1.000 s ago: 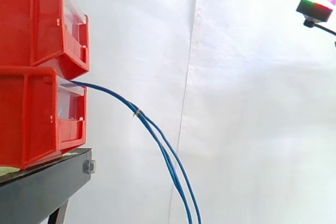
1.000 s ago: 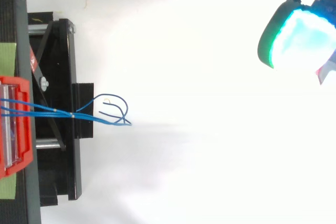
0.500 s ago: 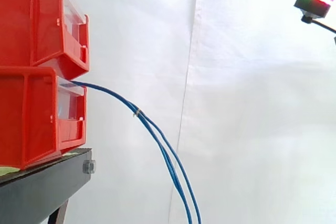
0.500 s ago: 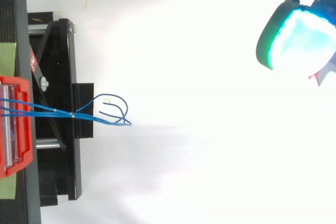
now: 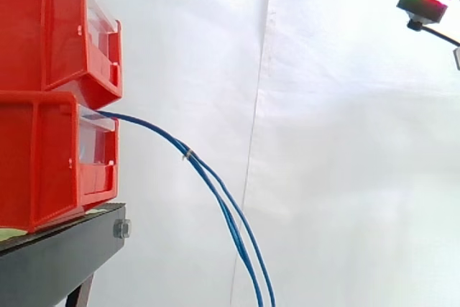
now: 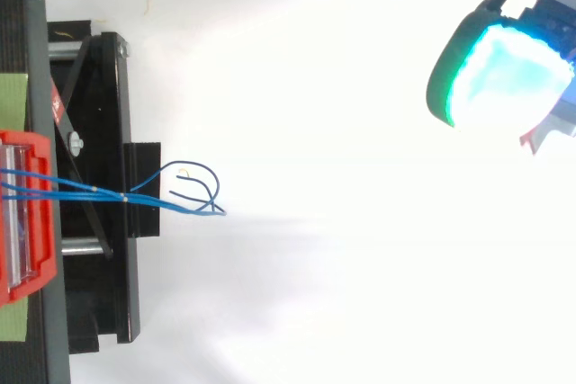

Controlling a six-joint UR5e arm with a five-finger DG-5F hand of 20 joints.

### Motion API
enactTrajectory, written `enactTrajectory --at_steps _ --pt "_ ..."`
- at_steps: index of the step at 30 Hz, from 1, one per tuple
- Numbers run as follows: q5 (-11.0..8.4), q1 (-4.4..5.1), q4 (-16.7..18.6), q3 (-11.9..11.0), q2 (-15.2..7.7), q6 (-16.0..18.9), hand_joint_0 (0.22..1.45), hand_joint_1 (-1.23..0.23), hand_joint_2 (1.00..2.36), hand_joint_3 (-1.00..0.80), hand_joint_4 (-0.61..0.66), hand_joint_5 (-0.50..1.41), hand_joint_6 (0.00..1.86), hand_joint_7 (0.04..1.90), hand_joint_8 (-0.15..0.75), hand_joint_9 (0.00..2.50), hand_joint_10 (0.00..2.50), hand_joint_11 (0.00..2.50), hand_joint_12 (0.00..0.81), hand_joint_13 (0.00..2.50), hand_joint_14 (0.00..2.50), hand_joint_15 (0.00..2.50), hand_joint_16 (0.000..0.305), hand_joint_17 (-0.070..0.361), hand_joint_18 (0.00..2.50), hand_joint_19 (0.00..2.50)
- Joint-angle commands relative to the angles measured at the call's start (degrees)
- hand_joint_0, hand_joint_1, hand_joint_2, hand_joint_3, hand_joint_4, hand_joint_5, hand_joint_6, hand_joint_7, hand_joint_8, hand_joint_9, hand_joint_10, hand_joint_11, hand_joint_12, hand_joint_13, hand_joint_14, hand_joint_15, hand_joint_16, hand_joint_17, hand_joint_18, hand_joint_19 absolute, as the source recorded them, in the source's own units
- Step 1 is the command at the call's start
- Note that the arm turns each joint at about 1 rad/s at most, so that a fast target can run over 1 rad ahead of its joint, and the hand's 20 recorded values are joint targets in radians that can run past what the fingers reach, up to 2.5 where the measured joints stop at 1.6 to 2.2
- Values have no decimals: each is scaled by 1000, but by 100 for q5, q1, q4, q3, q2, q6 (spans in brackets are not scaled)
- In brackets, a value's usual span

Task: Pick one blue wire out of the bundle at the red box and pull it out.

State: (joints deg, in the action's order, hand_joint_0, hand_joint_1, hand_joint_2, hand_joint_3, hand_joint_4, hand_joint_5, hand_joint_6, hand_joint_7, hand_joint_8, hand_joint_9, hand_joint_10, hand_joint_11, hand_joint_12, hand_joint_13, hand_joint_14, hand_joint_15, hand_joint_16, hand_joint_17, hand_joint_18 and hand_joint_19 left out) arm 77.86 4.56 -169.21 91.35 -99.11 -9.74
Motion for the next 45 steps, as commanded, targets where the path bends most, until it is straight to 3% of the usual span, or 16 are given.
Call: enactTrajectory --at_steps 1,5,8,11,13,17,22,27,32,35,36,42,45 --pt "-131 19 -7 -12 -91 8 512 -541 1002 -461 328 -166 502 790 326 817 11 506 416 802 14 427 56 127 546 417" --pt "-105 19 81 -38 -425 25 514 -540 1003 -457 325 -166 502 802 321 776 11 501 414 756 14 414 56 126 526 420" --pt "-70 10 397 -82 -759 52 515 -541 1003 -458 328 -163 502 820 321 758 10 489 416 725 13 408 56 126 504 424" --pt "-35 10 617 -144 -917 69 514 -543 1003 -456 318 -164 502 830 317 722 10 487 418 646 14 398 56 125 397 420" --pt "1 10 793 -311 -1155 96 510 -544 1003 -454 319 -165 502 838 319 687 10 467 427 601 13 393 56 125 349 402" --pt "159 1 679 -636 -1436 175 503 -543 1002 -455 294 -152 502 843 319 638 9 443 432 484 10 345 58 131 121 310" --pt "132 19 599 -777 -1489 201 501 -545 1002 -456 263 -138 502 840 314 726 12 548 431 453 10 342 60 135 69 286" --pt "-26 36 494 -935 -1498 139 501 -548 1004 -455 270 -134 502 843 313 713 10 523 431 460 10 339 61 136 85 284" --pt "-131 19 336 -1154 -1796 139 502 -547 1003 -448 279 -131 503 841 316 715 12 525 433 478 12 341 61 136 109 287" --pt "-114 1 599 -1313 -1981 157 506 -548 1003 -447 282 -129 502 846 317 729 12 527 431 479 11 347 61 136 116 290" --pt "-105 -8 749 -1550 -2209 157 508 -547 1003 -448 283 -127 502 848 319 748 10 543 431 483 10 344 60 136 115 290" --pt "-70 -17 986 -1822 -2596 157 513 -545 1004 -444 299 -125 503 851 322 761 10 553 431 495 10 344 60 135 139 287" --pt "-35 -17 1399 -1910 -2754 148 514 -545 1005 -445 304 -124 502 850 322 760 10 543 430 510 11 355 60 135 147 297"
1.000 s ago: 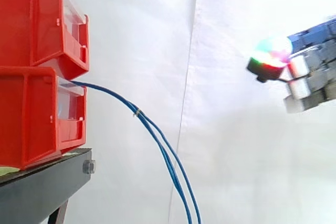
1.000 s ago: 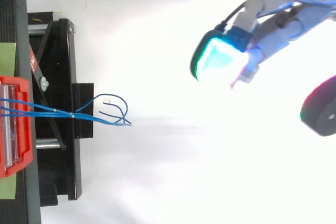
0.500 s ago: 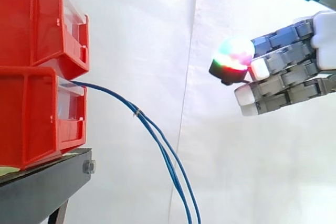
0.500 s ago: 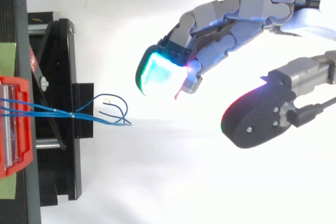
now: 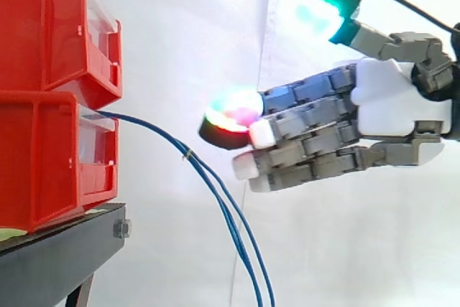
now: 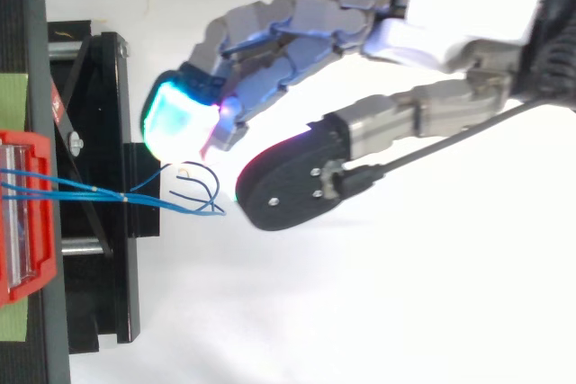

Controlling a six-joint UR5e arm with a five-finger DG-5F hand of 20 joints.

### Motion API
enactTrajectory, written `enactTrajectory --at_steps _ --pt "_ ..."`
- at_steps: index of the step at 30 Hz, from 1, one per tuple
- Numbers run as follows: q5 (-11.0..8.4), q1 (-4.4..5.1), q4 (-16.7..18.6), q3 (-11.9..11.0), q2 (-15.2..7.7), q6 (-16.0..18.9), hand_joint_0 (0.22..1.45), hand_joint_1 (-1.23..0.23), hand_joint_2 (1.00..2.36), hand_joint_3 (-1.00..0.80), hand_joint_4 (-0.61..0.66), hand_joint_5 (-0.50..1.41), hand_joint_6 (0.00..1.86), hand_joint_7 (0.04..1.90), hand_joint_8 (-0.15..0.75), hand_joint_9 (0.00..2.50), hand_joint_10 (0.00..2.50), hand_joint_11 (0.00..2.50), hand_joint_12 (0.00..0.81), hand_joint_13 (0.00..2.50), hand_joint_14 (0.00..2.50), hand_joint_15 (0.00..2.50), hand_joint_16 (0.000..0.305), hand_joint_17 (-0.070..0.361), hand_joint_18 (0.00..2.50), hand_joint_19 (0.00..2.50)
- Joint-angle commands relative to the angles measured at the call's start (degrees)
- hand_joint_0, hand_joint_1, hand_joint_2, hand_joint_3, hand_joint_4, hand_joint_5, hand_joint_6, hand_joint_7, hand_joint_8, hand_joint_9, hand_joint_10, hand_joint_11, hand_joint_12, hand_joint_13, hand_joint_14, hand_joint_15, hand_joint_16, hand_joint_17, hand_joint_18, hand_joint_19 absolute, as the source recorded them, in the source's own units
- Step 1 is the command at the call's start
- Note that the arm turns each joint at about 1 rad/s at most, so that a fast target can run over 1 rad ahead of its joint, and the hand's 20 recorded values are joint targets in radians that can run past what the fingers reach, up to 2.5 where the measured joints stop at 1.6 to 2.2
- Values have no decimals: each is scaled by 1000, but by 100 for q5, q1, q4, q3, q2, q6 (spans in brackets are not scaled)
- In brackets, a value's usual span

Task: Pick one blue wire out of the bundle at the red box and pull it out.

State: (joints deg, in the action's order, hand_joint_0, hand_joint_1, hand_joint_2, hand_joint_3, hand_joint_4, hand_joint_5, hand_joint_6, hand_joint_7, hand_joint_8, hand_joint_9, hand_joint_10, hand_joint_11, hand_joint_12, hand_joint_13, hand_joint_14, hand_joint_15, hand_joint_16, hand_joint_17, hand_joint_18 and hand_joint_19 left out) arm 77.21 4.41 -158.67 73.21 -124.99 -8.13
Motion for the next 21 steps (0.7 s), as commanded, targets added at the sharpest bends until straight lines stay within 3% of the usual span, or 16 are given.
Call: enactTrajectory --at_steps 1,8,12,18,21 --pt "31 -2 381 -105 -166 -13 515 -544 1004 -441 306 -124 503 851 323 761 10 543 432 511 10 352 60 134 152 304" --pt "110 24 302 -105 -192 -92 520 -543 1004 -443 321 -125 503 855 323 752 11 532 428 538 11 359 60 135 195 294" --pt "137 42 425 -105 -376 -101 519 -543 1004 -440 324 -125 503 858 322 760 10 527 427 561 13 361 60 136 221 310" --pt "137 42 451 -105 -412 -101 520 -542 1004 -441 330 -124 503 859 325 764 10 519 427 579 13 367 60 136 244 312" --pt "137 -2 381 -78 -412 -101 521 -542 1004 -443 331 -124 503 858 326 770 10 517 425 589 12 370 60 135 254 319"
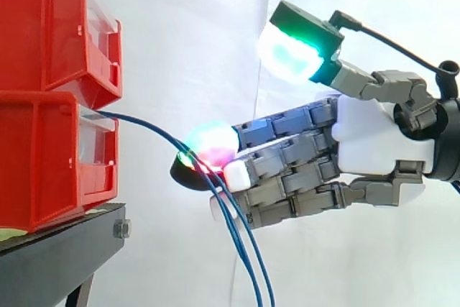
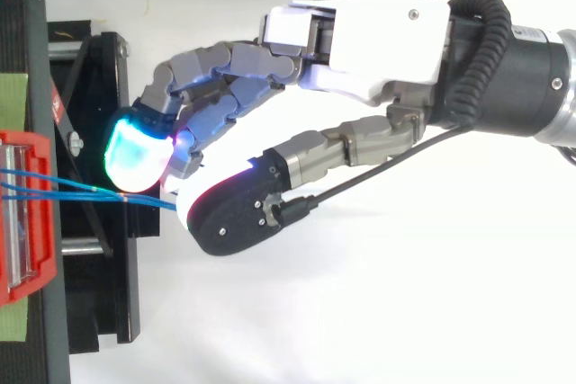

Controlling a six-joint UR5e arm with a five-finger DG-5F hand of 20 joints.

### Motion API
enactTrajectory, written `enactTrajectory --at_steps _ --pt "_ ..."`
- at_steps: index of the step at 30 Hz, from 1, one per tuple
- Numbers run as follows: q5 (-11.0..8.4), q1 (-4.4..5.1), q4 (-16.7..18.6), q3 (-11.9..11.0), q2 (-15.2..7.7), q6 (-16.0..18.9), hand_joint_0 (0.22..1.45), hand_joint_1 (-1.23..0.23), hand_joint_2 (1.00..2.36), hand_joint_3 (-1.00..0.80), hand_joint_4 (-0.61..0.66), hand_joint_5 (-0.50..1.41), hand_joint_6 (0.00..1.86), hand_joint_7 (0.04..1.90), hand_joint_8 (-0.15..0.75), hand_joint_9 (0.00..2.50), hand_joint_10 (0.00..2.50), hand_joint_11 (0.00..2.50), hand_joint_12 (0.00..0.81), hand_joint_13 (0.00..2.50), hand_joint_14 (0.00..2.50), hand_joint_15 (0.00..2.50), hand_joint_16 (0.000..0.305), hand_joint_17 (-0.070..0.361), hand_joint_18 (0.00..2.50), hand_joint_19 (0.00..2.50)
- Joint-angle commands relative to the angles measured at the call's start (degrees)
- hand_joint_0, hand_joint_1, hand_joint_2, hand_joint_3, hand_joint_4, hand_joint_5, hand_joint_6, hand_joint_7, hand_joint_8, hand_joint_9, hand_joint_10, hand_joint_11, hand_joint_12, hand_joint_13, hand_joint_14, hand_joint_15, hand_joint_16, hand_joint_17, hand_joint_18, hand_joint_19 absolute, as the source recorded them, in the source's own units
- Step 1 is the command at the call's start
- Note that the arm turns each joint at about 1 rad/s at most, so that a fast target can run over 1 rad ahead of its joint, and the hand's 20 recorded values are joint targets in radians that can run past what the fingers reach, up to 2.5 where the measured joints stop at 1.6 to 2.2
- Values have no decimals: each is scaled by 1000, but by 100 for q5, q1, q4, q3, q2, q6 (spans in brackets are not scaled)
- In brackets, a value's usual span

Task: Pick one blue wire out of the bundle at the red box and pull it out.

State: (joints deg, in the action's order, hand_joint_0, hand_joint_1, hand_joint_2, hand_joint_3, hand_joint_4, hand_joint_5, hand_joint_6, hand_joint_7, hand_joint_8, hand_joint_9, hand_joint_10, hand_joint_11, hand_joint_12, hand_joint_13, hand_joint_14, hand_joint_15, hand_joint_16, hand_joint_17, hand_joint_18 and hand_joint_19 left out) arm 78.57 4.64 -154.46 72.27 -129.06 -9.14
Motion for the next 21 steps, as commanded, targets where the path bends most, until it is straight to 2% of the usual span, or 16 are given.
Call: enactTrajectory --at_steps 1,5,9,11,13,16,17,18,21 --pt "0 -24 -41 7 -5 0 521 -542 1004 -441 334 -124 503 857 326 771 10 518 425 593 12 379 60 135 259 320" --pt "0 -42 -67 42 -23 -9 523 -542 1004 -441 337 -124 503 857 330 775 10 513 430 608 12 375 60 136 267 328" --pt "9 -42 39 103 -181 17 529 -551 1004 -440 343 -123 503 861 328 780 13 518 427 616 12 376 60 135 283 335" --pt "88 -24 276 95 -331 17 530 -559 1004 -439 350 -122 503 858 328 782 11 517 427 620 12 382 60 134 287 329" --pt "141 -6 425 103 -383 35 533 -584 1004 -440 352 -123 503 874 329 781 12 517 426 631 14 381 60 134 295 327" --pt "123 37 689 95 -454 17 538 -618 1004 -446 358 -121 503 917 330 788 13 525 424 635 12 381 60 134 321 324" --pt "123 55 707 95 -454 17 540 -639 1004 -444 364 -120 503 934 332 787 13 529 423 636 12 379 60 134 323 323" --pt "115 117 654 103 -462 17 541 -649 1004 -446 361 -119 503 944 331 786 12 521 423 636 14 389 60 134 326 323" --pt "106 143 671 95 -462 17 544 -678 1005 -452 364 -115 503 999 328 786 13 533 421 641 12 380 60 134 349 327"
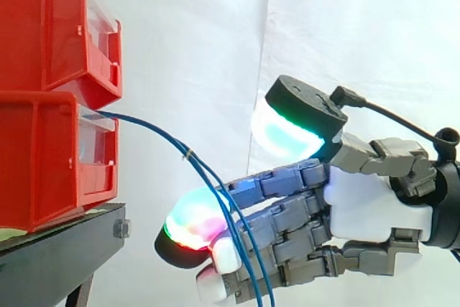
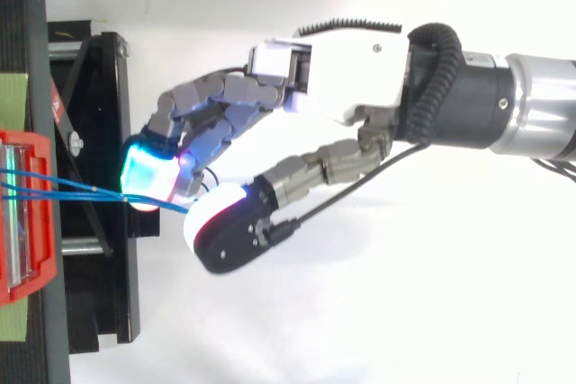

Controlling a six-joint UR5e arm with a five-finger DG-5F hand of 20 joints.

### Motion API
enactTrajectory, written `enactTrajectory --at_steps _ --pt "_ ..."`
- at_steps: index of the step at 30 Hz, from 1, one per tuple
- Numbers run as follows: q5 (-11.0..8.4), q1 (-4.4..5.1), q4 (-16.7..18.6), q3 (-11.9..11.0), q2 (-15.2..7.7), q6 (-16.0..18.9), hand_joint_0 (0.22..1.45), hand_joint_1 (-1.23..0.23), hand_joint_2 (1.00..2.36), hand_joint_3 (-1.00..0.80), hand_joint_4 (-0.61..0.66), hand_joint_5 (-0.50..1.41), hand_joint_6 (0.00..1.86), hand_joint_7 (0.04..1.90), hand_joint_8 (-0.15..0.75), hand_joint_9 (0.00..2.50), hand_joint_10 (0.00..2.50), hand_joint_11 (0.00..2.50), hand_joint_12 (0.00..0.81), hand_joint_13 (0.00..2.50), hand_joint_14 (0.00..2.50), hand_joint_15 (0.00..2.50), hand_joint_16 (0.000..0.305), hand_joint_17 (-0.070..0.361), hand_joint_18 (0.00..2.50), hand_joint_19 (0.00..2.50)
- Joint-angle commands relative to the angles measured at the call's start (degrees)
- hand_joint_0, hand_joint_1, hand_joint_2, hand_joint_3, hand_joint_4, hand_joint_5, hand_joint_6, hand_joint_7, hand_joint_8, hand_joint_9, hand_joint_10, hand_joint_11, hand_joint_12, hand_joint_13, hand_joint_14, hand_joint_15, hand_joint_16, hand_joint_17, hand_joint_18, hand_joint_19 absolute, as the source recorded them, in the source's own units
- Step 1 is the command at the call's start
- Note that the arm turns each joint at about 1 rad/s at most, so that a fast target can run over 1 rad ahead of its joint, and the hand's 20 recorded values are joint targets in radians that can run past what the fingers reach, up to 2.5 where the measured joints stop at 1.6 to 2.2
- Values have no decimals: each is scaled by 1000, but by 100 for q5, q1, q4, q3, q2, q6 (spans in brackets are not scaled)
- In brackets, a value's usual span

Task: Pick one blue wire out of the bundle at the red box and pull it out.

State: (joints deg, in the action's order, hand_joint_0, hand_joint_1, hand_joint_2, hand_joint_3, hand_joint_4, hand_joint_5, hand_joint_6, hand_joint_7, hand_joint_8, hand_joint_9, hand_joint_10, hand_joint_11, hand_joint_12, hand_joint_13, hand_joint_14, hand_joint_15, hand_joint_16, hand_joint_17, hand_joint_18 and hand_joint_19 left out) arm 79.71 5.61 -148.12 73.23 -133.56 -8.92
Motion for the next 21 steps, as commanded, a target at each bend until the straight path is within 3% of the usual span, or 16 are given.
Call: enactTrajectory --at_steps 1,9,21 --pt "-17 54 37 -11 -12 -4 547 -690 1004 -454 367 -115 503 1010 328 785 13 530 421 640 12 373 59 134 350 318" --pt "-219 160 46 -28 -12 -118 560 -719 1003 -460 363 -110 503 1034 327 786 10 528 419 649 14 380 59 132 375 326" --pt "-272 107 81 -46 -21 -118 562 -702 1004 -450 367 -111 503 1030 330 792 13 535 419 662 13 384 59 132 393 332"
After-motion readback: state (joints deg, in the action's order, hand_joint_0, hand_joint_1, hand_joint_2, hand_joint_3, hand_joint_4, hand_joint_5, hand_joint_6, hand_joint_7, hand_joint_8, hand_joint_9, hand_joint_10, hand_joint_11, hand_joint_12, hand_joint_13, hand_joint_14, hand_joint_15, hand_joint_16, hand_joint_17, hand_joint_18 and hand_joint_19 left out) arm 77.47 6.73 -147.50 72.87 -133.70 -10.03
